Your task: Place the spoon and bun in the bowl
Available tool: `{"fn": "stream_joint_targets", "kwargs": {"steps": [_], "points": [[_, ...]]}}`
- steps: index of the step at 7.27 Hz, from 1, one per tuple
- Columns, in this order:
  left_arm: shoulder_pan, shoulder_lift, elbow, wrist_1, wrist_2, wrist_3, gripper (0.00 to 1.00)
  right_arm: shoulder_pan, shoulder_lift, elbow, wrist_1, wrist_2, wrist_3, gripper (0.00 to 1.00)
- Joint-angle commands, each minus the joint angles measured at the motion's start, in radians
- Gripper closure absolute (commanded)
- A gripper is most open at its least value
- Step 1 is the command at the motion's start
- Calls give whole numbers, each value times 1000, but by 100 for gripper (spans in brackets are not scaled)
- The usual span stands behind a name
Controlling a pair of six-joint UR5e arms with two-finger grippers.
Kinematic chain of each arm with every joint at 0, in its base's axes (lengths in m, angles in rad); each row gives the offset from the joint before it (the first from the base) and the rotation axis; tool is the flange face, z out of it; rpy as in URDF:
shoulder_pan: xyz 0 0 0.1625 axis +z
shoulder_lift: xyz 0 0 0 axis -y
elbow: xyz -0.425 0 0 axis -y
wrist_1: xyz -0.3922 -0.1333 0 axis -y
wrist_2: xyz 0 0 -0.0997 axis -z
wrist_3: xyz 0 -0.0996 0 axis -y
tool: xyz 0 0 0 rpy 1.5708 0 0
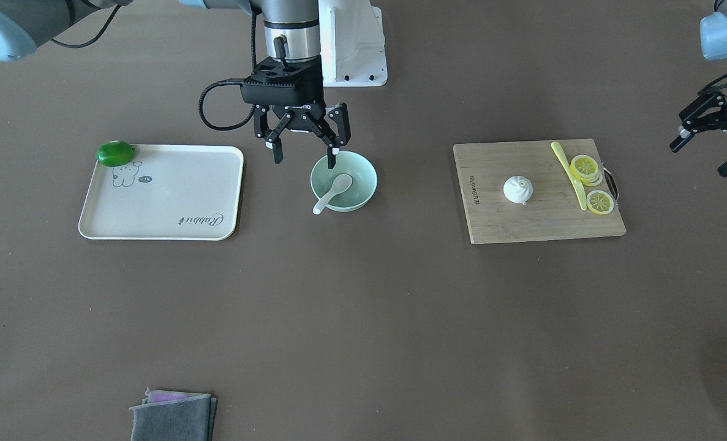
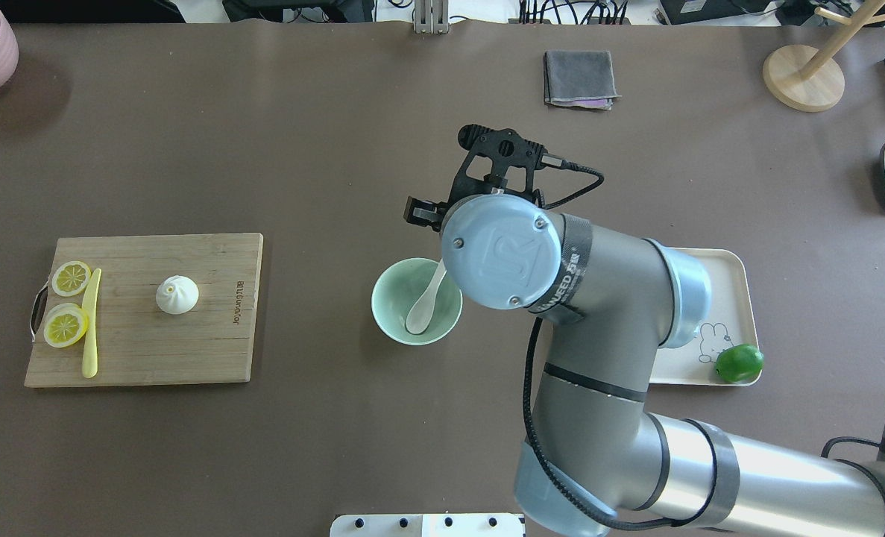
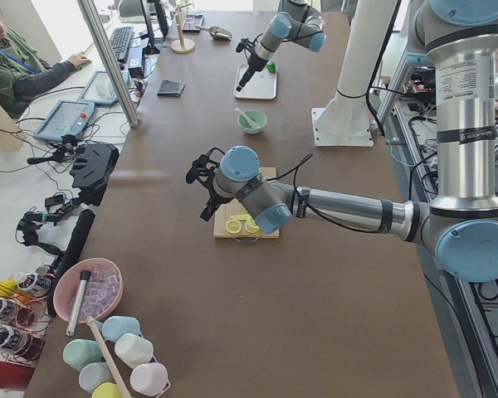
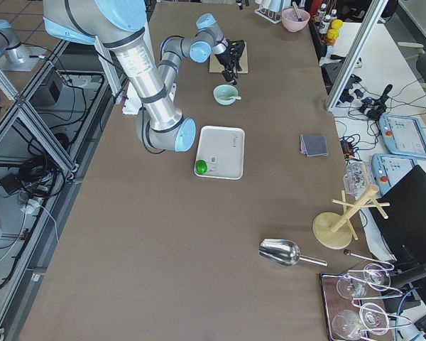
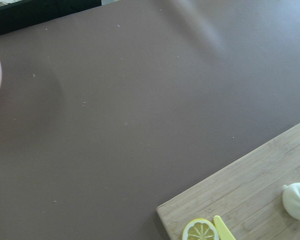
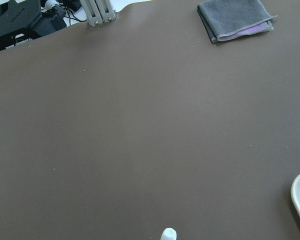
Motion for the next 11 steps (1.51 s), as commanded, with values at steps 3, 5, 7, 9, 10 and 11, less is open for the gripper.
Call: {"fn": "stream_joint_targets", "kwargs": {"steps": [3,5,7,9,10,11], "points": [[435,-42,-34,-57,417,-247,2,414,-283,94,127,509,-551,0],[654,-48,-25,-59,684,-315,4,599,-393,89,127,687,-832,0],[686,-72,29,-60,723,-320,36,617,-415,88,128,694,-853,0],[684,-83,32,-62,723,-318,100,617,-417,89,128,693,-853,0],[684,-86,-7,-62,723,-321,100,617,-417,88,128,693,-853,0],[684,-94,-70,-60,722,-344,100,620,-428,88,128,694,-854,0]]}}
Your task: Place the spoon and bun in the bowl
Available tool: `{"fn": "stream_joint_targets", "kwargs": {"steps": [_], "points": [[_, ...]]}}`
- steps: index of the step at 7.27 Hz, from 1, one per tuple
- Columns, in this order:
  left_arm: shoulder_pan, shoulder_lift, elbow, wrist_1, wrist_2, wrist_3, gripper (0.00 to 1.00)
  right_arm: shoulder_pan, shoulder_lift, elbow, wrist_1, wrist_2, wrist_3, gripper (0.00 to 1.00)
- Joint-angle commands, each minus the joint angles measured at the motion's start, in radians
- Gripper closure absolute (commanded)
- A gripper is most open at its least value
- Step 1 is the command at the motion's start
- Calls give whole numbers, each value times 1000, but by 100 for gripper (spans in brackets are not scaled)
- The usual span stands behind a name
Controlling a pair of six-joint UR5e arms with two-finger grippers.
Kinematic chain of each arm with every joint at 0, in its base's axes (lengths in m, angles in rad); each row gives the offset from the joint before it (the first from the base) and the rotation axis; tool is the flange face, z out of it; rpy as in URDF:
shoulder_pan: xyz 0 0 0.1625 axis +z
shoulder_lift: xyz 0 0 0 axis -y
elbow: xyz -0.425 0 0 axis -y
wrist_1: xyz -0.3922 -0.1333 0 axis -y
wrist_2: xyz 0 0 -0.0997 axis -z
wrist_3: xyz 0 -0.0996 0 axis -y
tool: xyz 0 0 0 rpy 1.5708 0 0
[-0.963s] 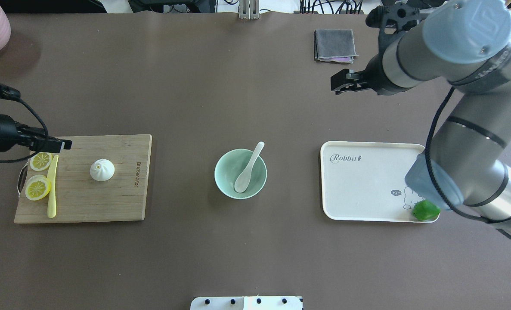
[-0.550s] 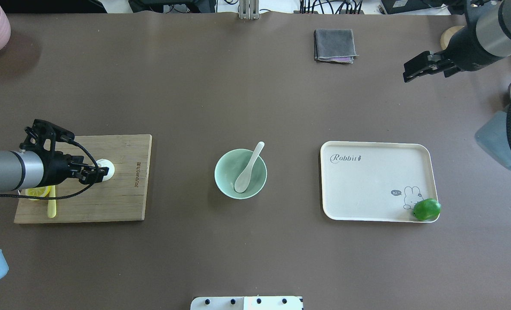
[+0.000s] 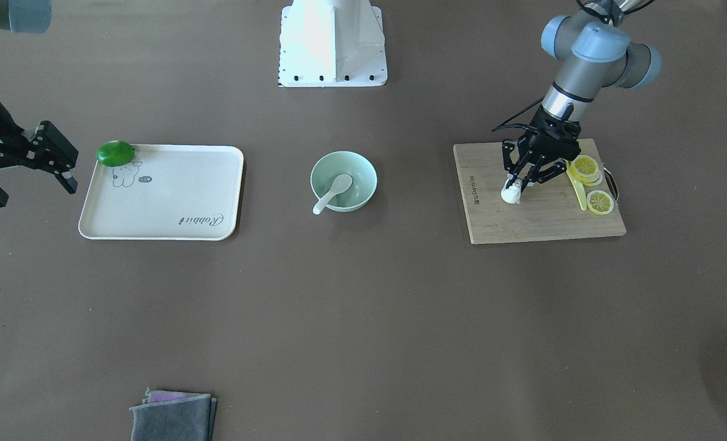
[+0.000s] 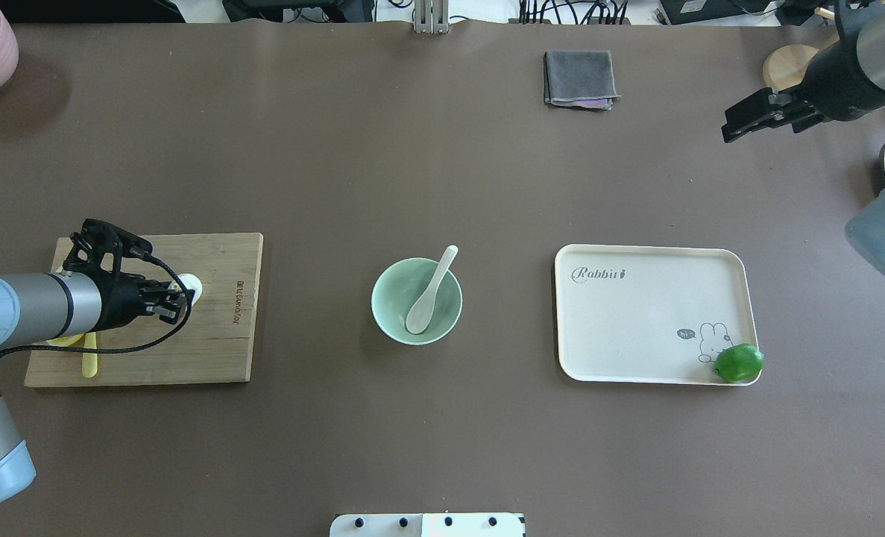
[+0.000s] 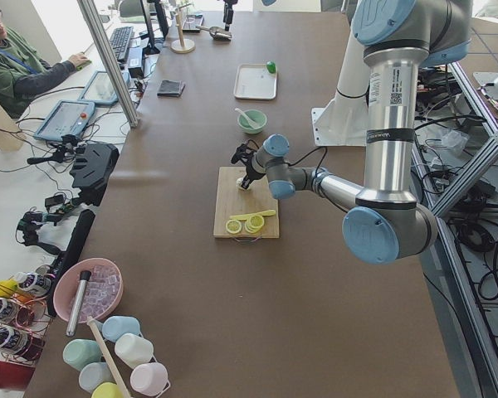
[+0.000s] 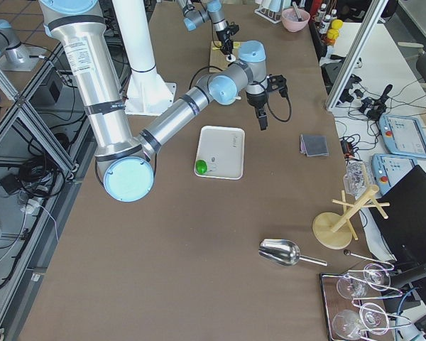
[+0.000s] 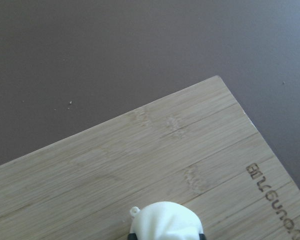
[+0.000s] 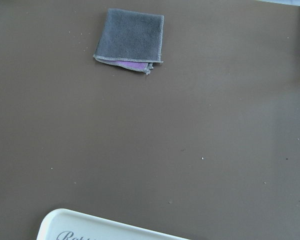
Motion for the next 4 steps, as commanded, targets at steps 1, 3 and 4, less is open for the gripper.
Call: {"fn": "stream_joint_targets", "kwargs": {"steps": [1,3,4], "points": [[2,-86,-54,10,-1,-150,100,18,-31,-1,0,1,-38,0],[46,-271,-10,18,17,-289,100,53,-70,-19,-2,10,-115,0],[107,-311,-5,19,101,-316,100,64,-74,-19,-2,27,-130,0]]}}
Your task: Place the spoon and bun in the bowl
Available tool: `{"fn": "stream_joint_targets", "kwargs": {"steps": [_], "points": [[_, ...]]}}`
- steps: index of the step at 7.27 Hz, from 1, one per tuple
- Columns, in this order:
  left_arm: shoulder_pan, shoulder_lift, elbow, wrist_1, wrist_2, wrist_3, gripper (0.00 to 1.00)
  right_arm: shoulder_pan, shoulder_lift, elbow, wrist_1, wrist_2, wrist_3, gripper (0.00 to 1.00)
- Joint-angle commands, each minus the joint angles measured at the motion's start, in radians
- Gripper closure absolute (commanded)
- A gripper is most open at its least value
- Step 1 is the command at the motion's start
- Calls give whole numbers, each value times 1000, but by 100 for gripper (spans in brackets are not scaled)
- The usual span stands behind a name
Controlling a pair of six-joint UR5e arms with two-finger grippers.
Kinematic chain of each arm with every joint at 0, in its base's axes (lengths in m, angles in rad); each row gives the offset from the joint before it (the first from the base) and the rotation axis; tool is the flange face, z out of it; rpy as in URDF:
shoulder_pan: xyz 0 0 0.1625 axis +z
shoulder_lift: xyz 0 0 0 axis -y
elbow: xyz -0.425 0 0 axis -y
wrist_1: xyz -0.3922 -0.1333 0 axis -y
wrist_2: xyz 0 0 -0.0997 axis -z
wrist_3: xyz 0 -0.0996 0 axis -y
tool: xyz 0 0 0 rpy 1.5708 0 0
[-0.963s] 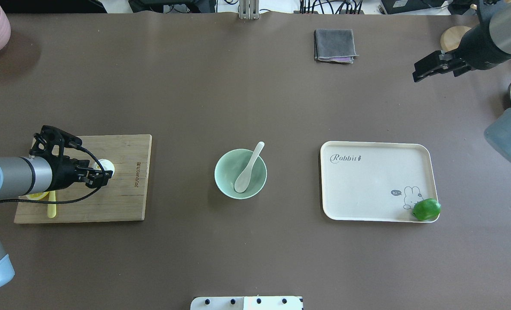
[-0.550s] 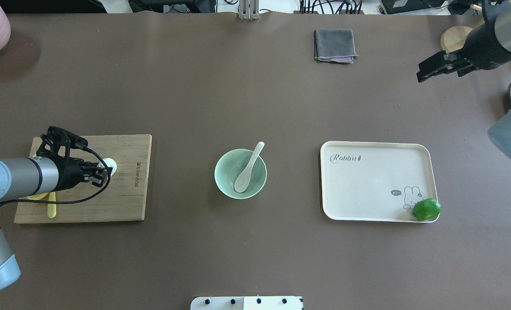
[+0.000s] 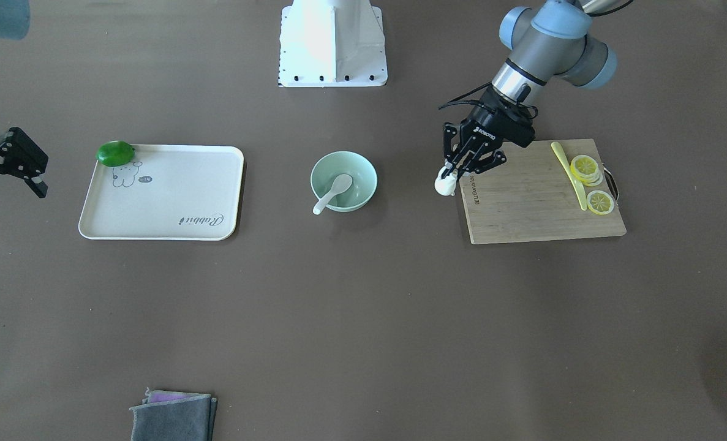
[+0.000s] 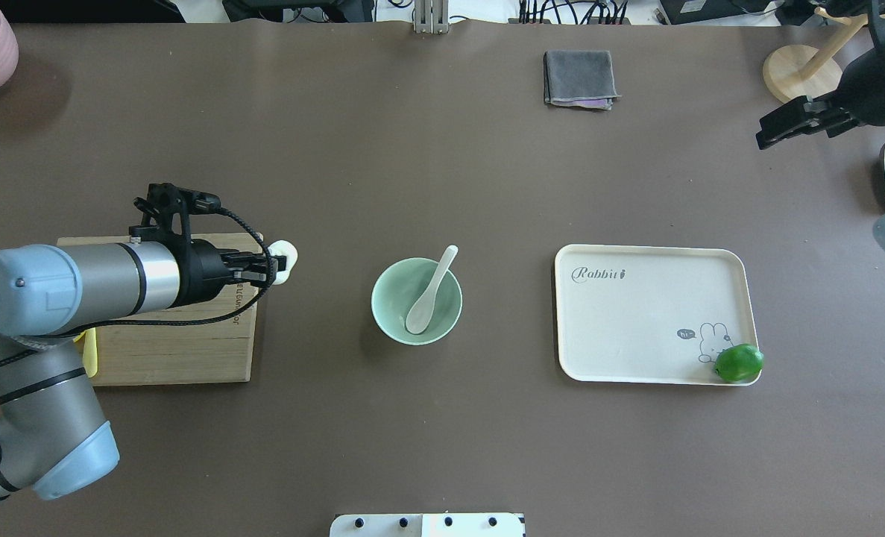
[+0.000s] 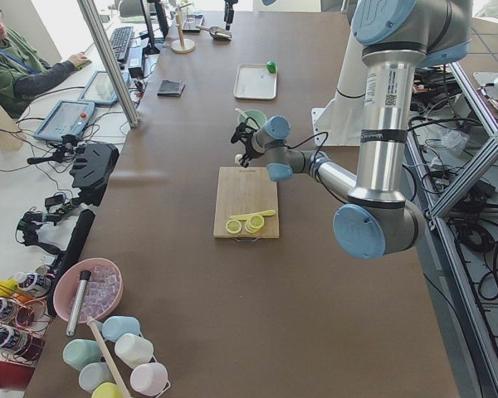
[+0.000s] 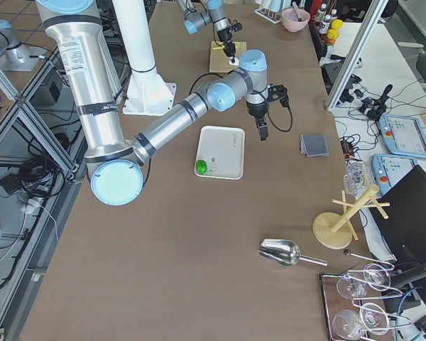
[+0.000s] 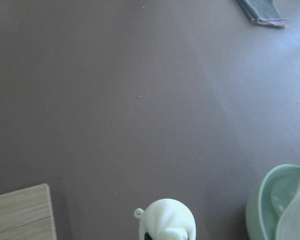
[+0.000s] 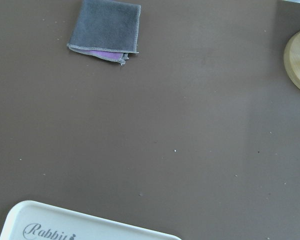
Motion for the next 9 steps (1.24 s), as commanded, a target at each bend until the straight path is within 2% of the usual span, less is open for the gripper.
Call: {"fn": "stream_joint_targets", "kwargs": {"steps": [1,2,3,4,5,9], "points": [[91,-106,12,24,85,-62,100,23,-30,-4,0,28,-55,0],[105,-161,21,68,92,-146,100,26,-34,-4,1,28,-58,0],[127,-216,32,132,123,-159,51,26,-34,-4,1,28,-58,0],[172,-247,46,140,189,-160,23,29,-36,-2,1,28,-58,0],[212,-259,60,139,256,-162,3,29,-47,-1,1,28,-59,0],[220,-264,32,142,263,-160,3,52,-76,4,3,27,-58,0]]}}
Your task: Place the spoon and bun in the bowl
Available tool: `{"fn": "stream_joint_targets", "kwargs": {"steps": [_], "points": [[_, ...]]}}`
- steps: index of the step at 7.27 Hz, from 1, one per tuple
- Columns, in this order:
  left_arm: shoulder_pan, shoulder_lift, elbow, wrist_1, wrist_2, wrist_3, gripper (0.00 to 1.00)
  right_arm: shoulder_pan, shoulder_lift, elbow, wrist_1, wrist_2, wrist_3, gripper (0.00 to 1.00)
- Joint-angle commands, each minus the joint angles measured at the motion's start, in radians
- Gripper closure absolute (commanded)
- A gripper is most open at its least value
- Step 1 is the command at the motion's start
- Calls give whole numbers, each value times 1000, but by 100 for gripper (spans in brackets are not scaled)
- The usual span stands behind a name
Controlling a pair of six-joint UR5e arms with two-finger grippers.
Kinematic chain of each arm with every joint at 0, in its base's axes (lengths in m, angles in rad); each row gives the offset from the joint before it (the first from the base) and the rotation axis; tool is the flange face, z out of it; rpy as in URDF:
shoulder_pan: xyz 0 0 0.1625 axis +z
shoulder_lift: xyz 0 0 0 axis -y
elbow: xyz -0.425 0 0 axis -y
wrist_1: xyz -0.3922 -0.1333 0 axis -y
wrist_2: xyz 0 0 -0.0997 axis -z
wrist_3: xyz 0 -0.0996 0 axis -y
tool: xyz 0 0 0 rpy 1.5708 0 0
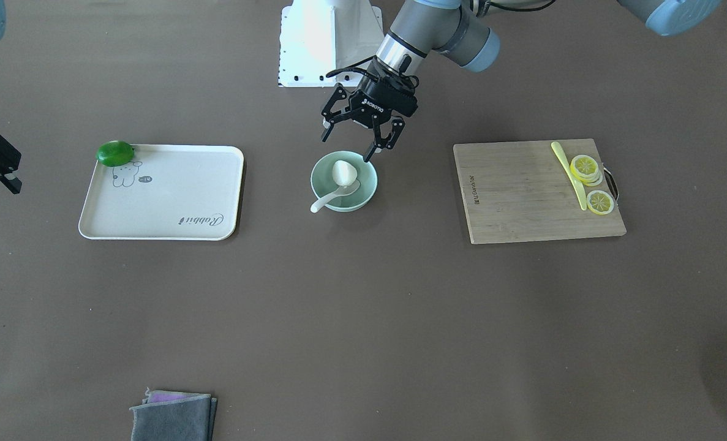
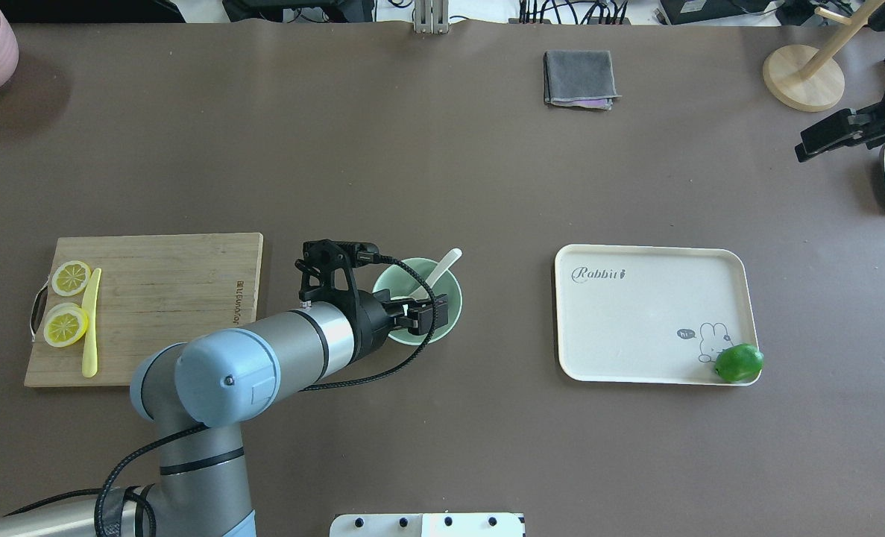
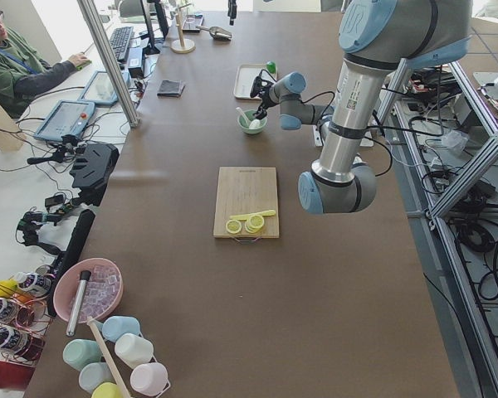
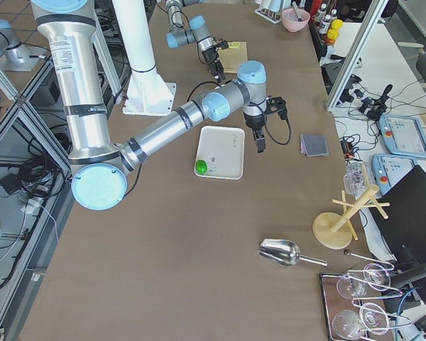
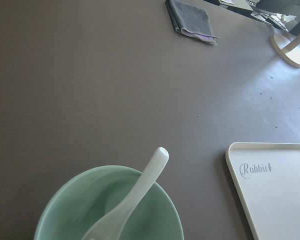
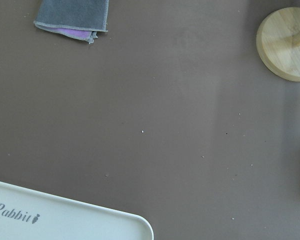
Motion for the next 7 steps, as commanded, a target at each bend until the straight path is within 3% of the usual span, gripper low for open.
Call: {"fn": "stream_joint_targets", "kwargs": {"steps": [1,2,3,5,7], "points": [[-15,11,-44,16,-6,7,4,28,-40,0,-1,1,-11,0],[-81,21,-70,105,-96,12,4,73,-73,-26,-3,4,-153,0],[-206,27,-111,275,-306,30,4,137,-103,-68,-3,26,-302,0],[-394,88,-186,491,-539,341,4,249,-161,-165,-3,125,-467,0],[-643,134,-201,687,-833,562,3,303,-252,-178,-6,121,-595,0]]}}
